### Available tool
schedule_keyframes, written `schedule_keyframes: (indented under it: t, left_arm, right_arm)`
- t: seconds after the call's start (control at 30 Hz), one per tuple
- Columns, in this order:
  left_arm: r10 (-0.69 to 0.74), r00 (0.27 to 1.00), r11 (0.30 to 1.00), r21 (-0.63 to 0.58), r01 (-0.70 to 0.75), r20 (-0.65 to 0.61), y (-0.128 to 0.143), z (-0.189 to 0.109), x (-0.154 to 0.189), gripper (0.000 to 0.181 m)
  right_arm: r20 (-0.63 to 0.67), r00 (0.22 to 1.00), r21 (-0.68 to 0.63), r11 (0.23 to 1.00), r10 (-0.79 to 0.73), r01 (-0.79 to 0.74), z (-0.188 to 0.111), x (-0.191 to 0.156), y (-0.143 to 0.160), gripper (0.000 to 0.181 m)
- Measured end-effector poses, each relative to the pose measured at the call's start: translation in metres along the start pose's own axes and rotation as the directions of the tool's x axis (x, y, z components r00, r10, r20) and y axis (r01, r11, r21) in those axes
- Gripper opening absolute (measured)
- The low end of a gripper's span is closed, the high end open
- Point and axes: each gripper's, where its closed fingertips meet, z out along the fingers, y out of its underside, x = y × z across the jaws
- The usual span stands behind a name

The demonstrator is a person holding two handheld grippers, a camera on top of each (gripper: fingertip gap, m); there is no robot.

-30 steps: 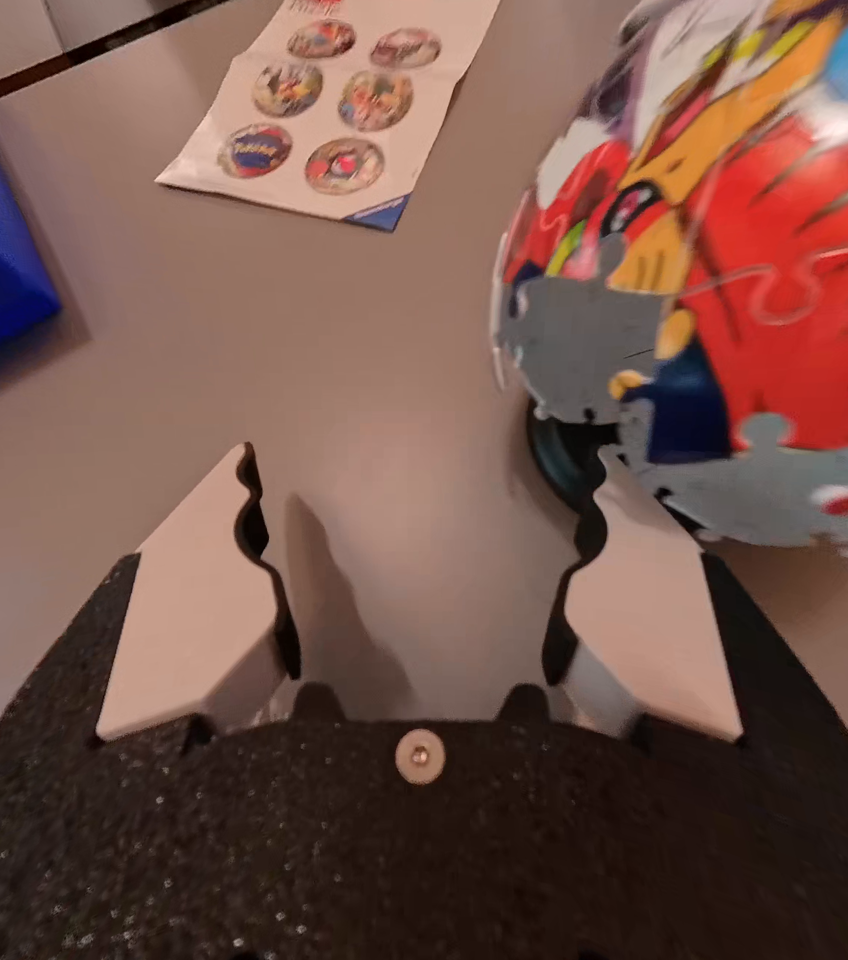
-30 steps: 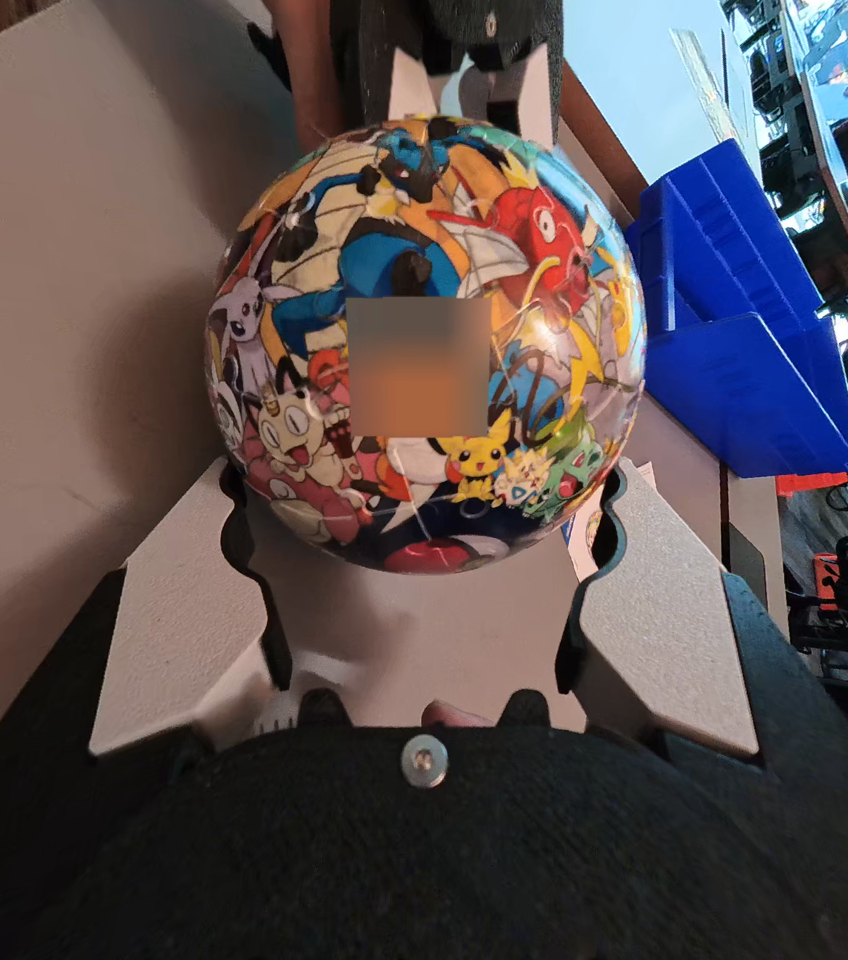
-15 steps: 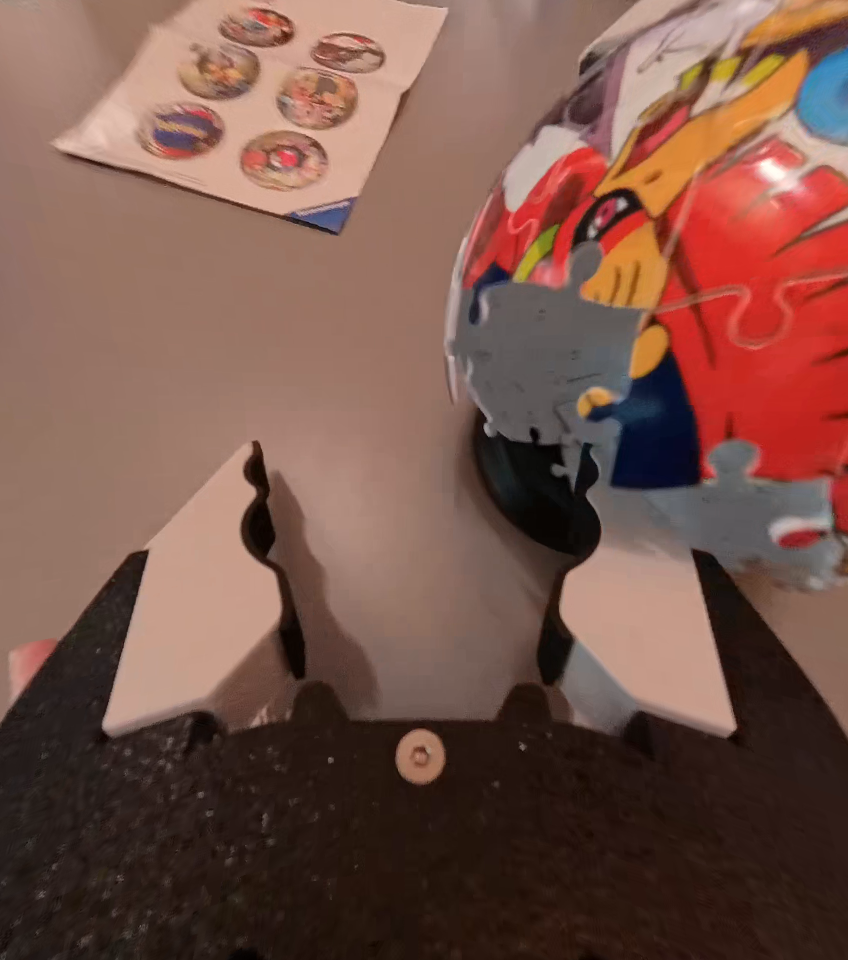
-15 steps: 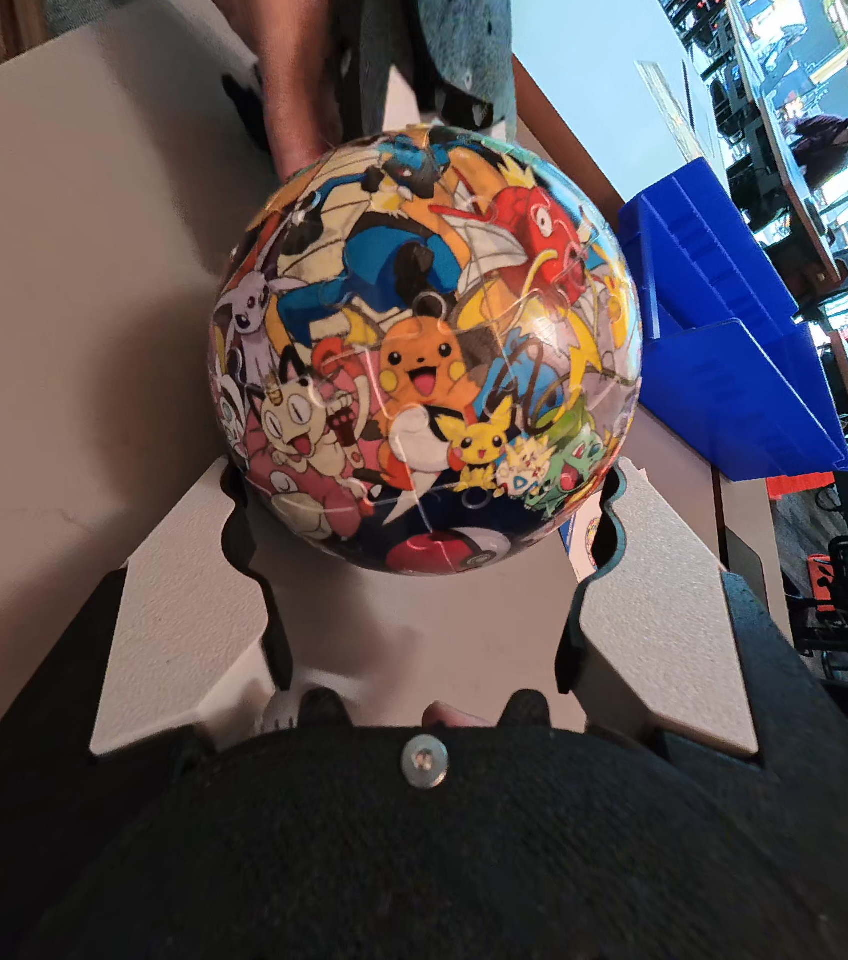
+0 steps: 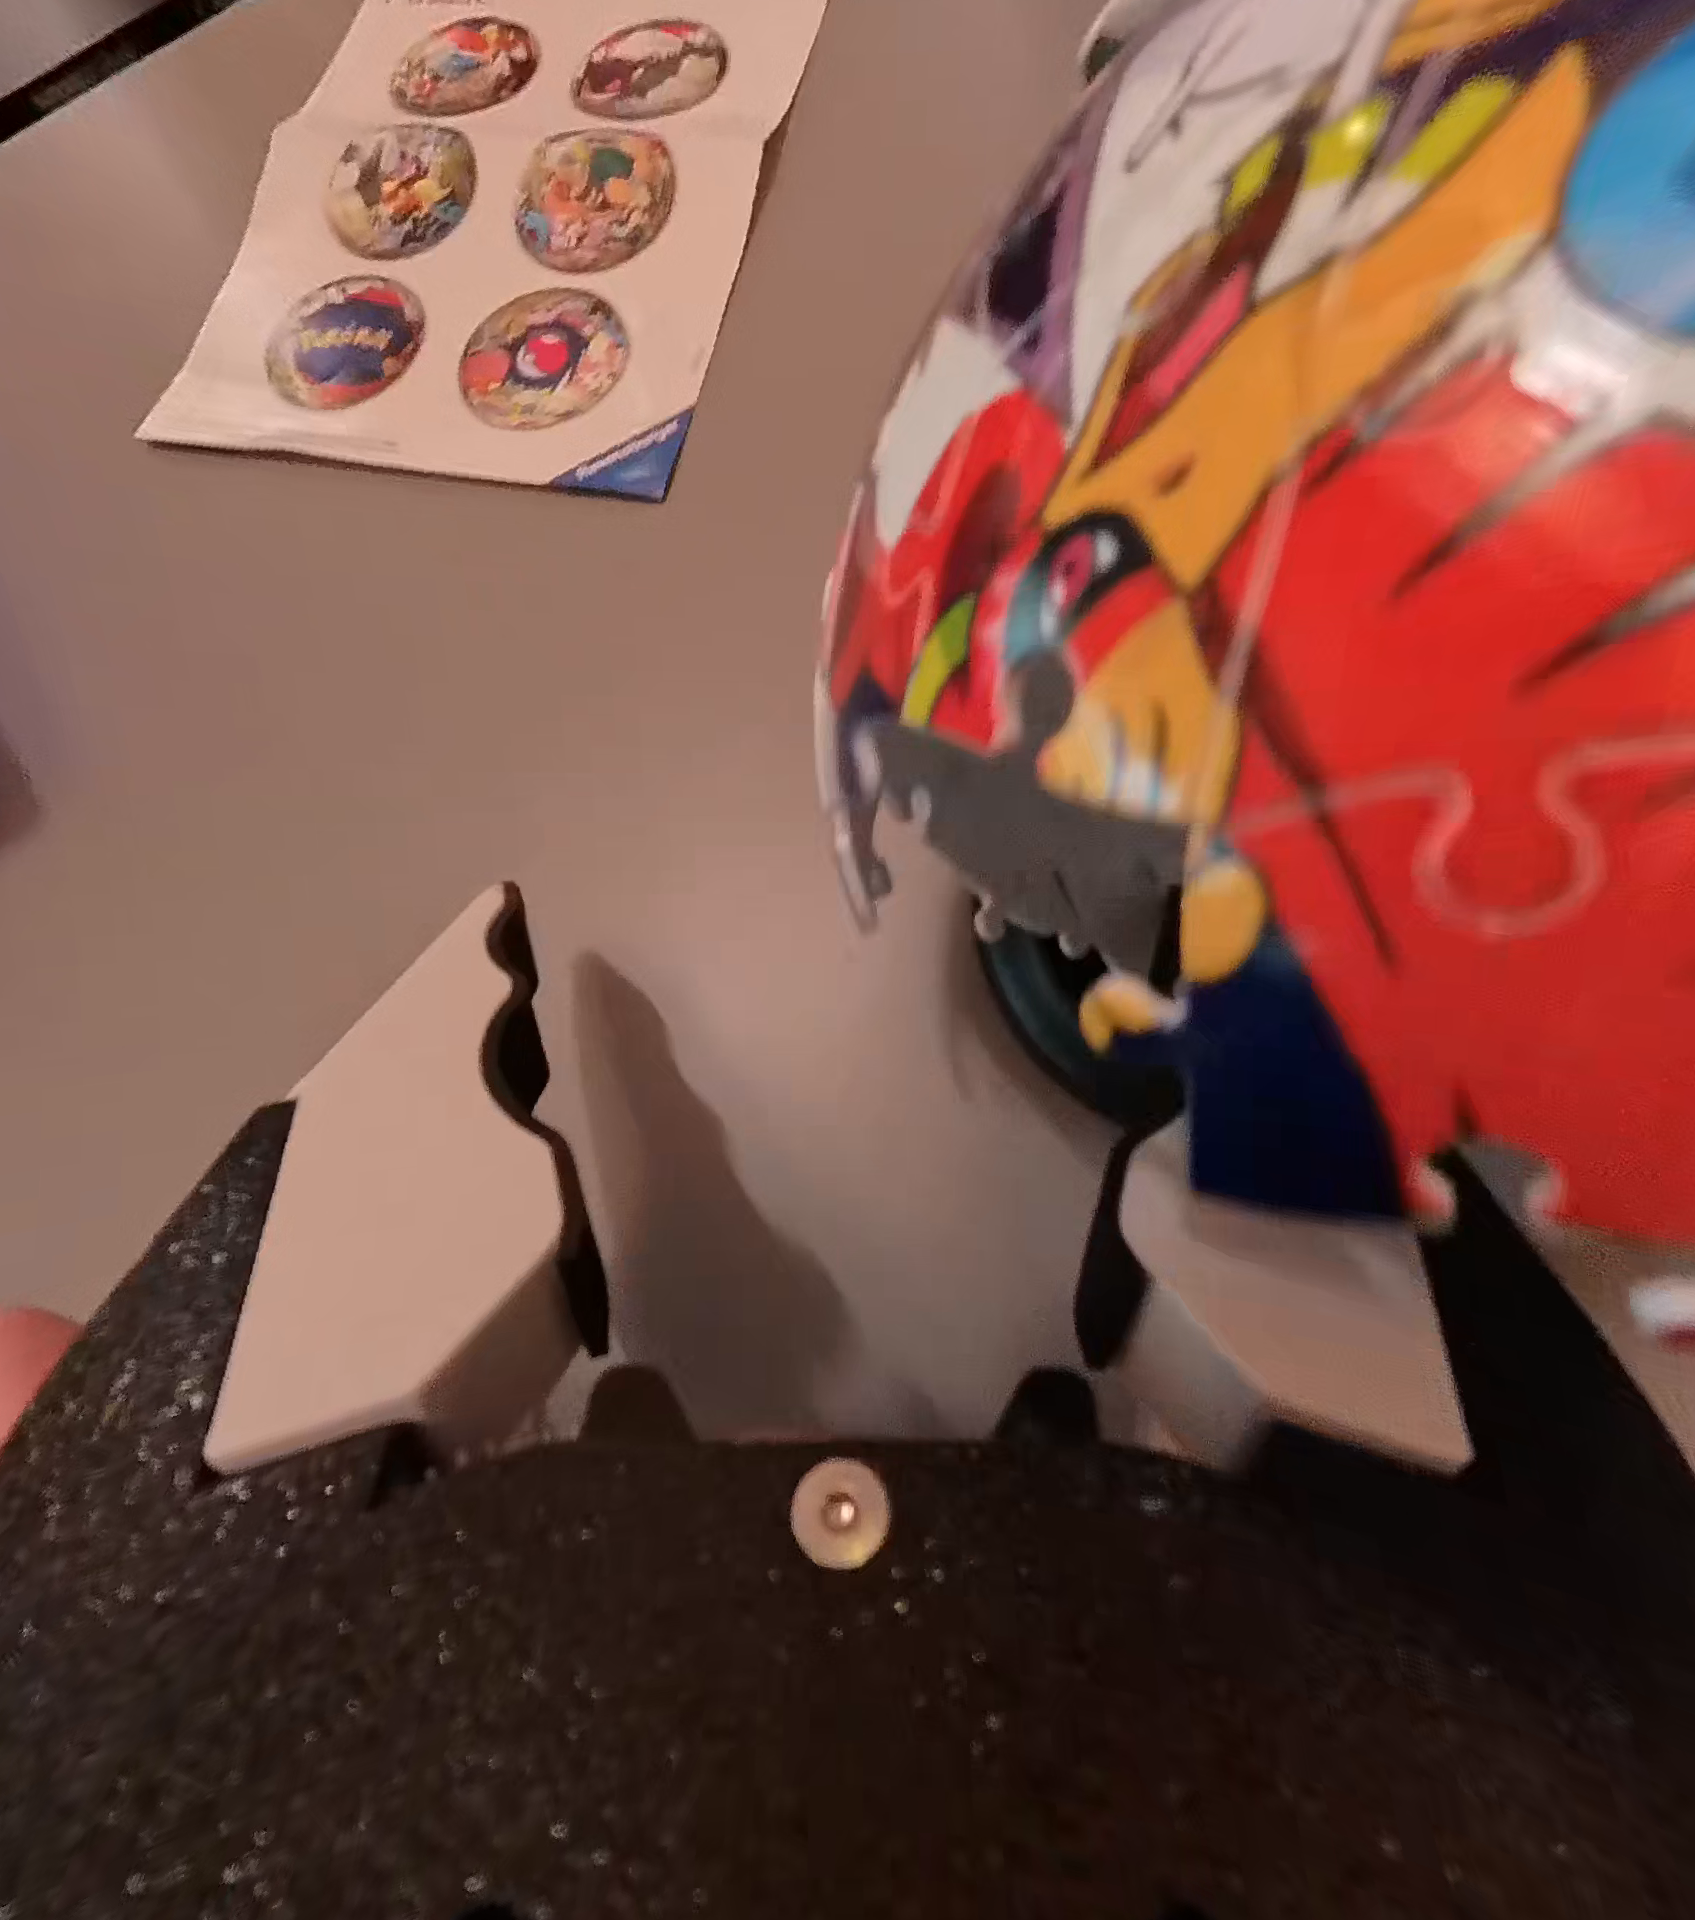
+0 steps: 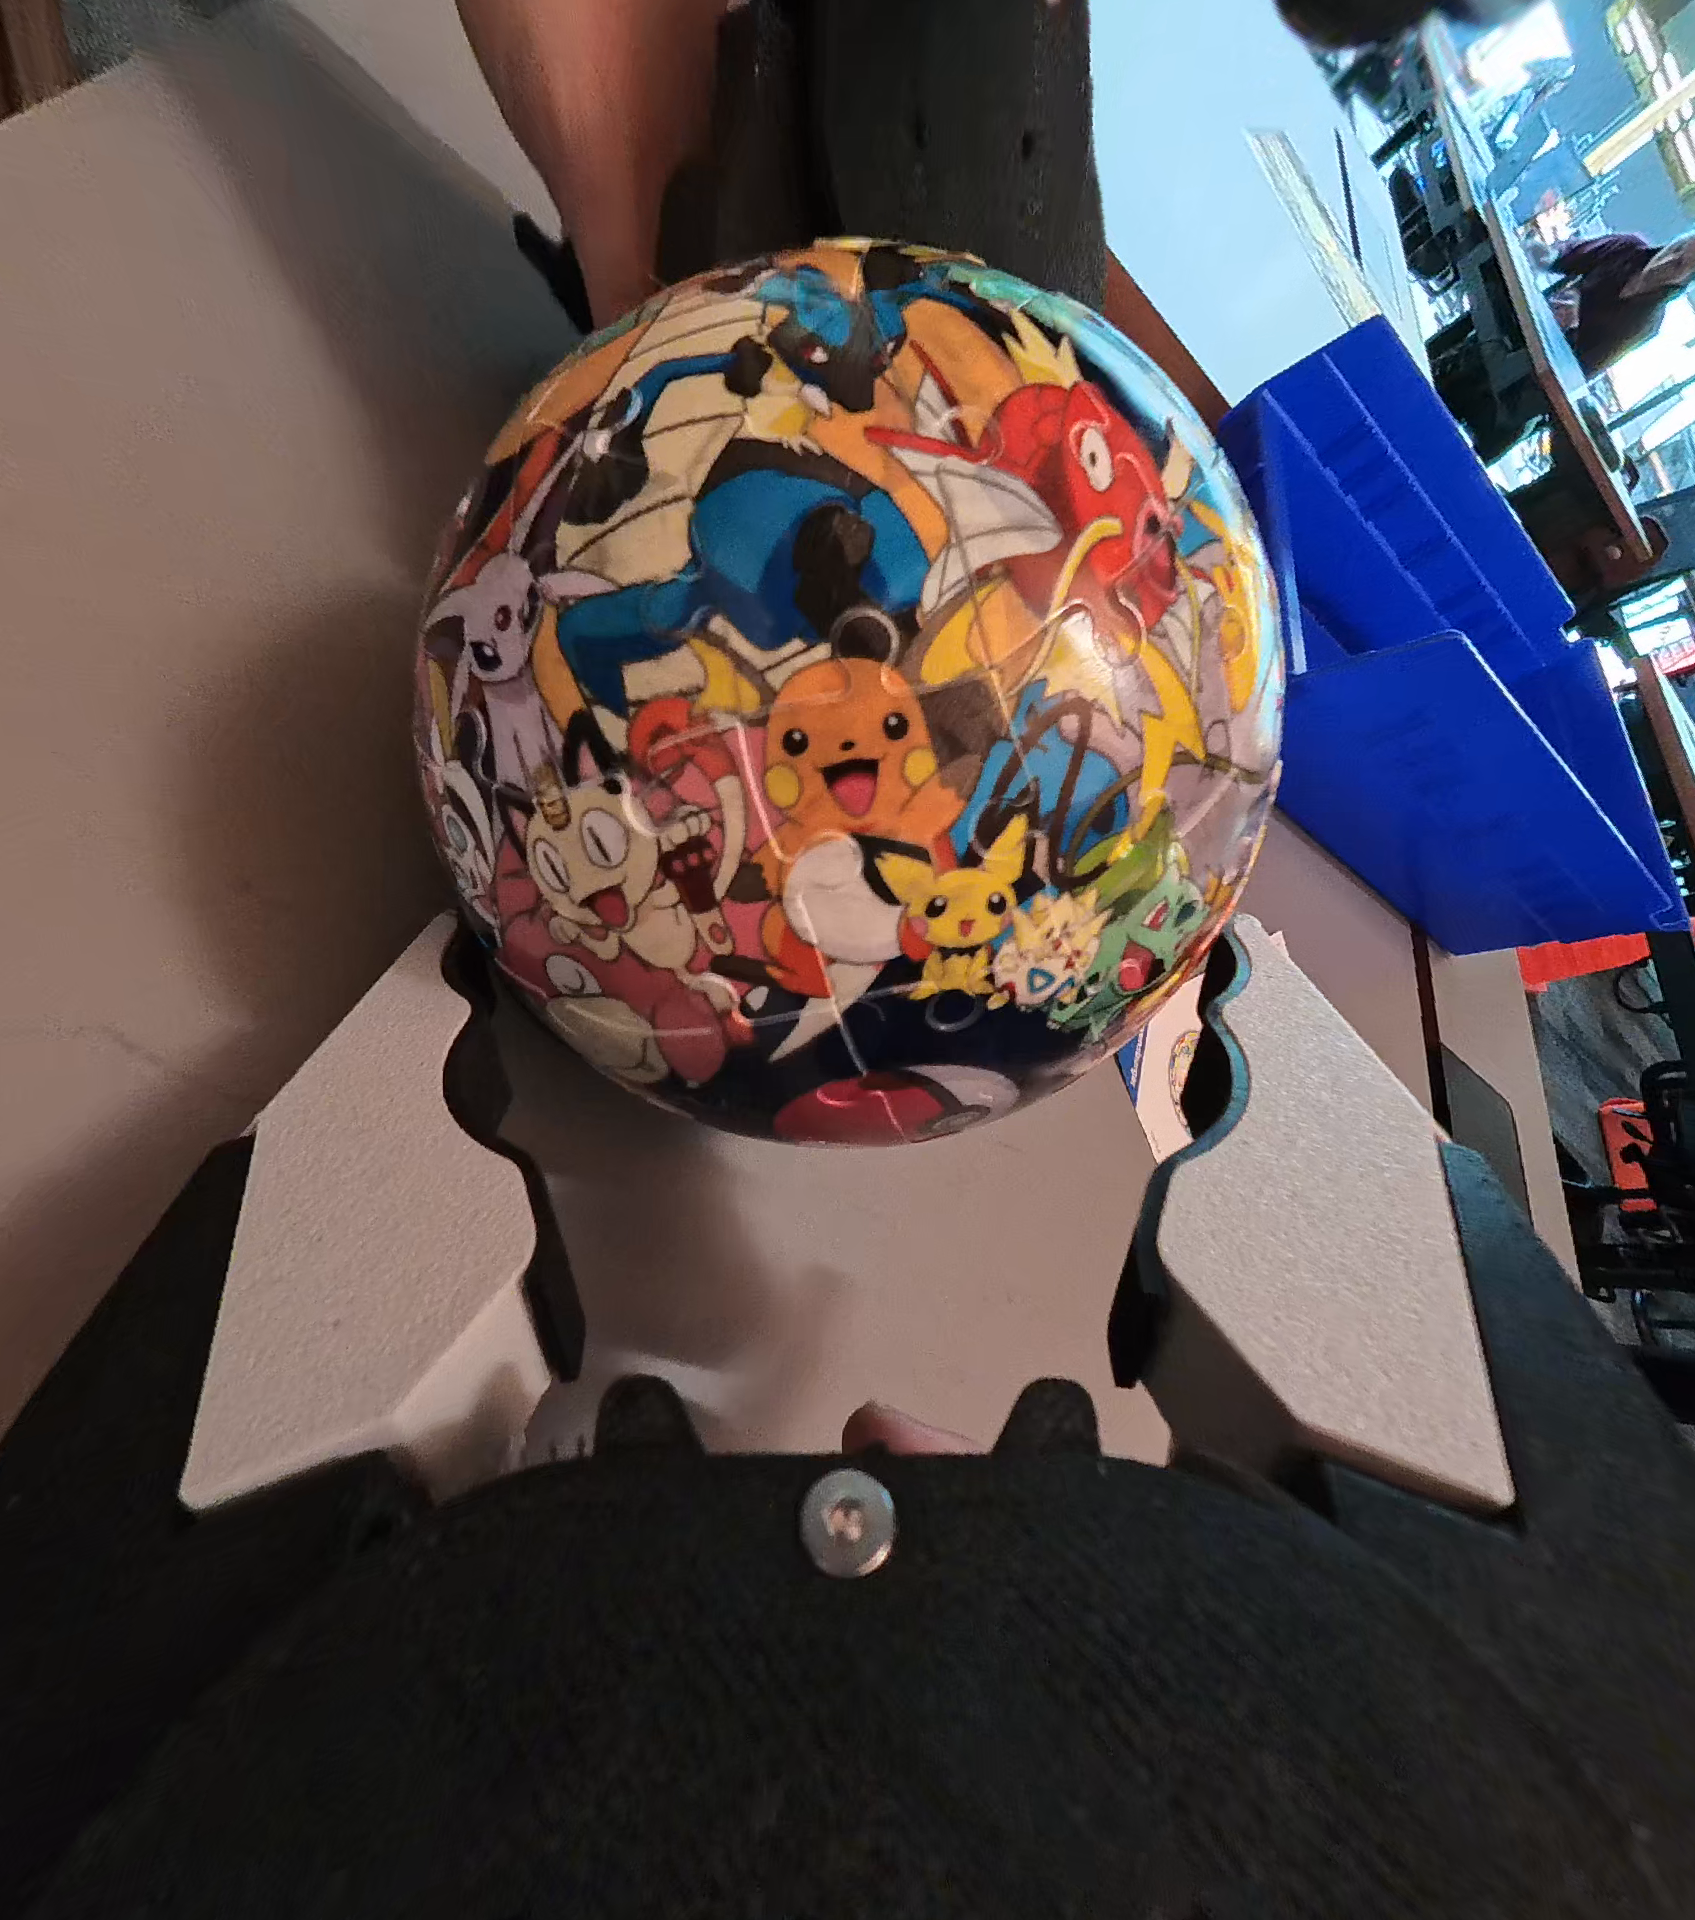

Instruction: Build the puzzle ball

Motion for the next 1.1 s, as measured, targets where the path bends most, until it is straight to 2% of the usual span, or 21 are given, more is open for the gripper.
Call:
schedule_keyframes:
  t: [0.3,0.33,0.4,0.5,0.57,0.8,0.83,0.9,0.93,0.97,1.03,1.1]
  left_arm:
    - [-0.013,1.0,0.999,-0.041,0.014,0.028,0.029,-0.045,-0.024,0.109]
    - [0.0,1.0,0.999,-0.048,0.0,0.008,0.033,-0.045,-0.023,0.105]
    - [0.021,0.995,0.998,-0.053,-0.026,-0.099,0.036,-0.044,-0.006,0.08]
    - [0.029,0.976,1.0,0.0,-0.029,-0.216,0.028,-0.038,0.016,0.073]
    - [0.025,0.964,1.0,0.012,-0.023,-0.266,0.025,-0.033,0.025,0.055]
    - [-0.129,0.896,0.992,-0.049,0.12,-0.425,0.025,-0.032,0.044,0.046]
    - [-0.14,0.893,0.99,-0.043,0.135,-0.429,0.023,-0.032,0.043,0.043]
    - [-0.132,0.883,0.99,-0.021,0.138,-0.449,0.019,-0.033,0.046,0.024]
    - [-0.126,0.887,0.991,-0.019,0.132,-0.444,0.02,-0.033,0.046,0.023]
    - [-0.125,0.895,0.991,-0.022,0.128,-0.428,0.02,-0.032,0.044,0.023]
    - [-0.131,0.917,0.991,-0.034,0.128,-0.376,0.023,-0.034,0.036,0.012]
    - [-0.127,0.949,0.992,-0.057,0.115,-0.287,0.029,-0.036,0.02,0.013]
  right_arm:
    - [-0.01,1.0,0.007,1.0,-0.006,0.006,0.0,0.0,-0.003,0.133]
    - [-0.011,1.0,0.008,1.0,-0.005,0.005,0.0,0.0,-0.003,0.133]
    - [-0.012,1.0,0.008,1.0,-0.004,0.004,0.001,0.001,-0.004,0.132]
    - [-0.016,1.0,0.011,1.0,-0.003,0.003,0.001,0.001,-0.004,0.132]
    - [-0.019,1.0,0.013,1.0,-0.001,0.001,0.002,0.001,-0.005,0.132]
    - [-0.022,1.0,0.022,1.0,0.003,-0.002,0.001,0.001,-0.004,0.132]
    - [-0.022,1.0,0.023,1.0,0.002,-0.002,0.001,0.001,-0.004,0.132]
    - [-0.021,1.0,0.026,1.0,0.002,-0.001,0.001,0.002,-0.004,0.132]
    - [-0.021,1.0,0.027,1.0,0.002,-0.002,0.001,0.002,-0.004,0.133]
    - [-0.022,1.0,0.027,1.0,0.002,-0.002,0.001,0.002,-0.004,0.132]
    - [-0.024,1.0,0.026,1.0,0.003,-0.003,0.001,0.002,-0.004,0.132]
    - [-0.026,1.0,0.025,1.0,0.003,-0.002,0.001,0.002,-0.004,0.132]
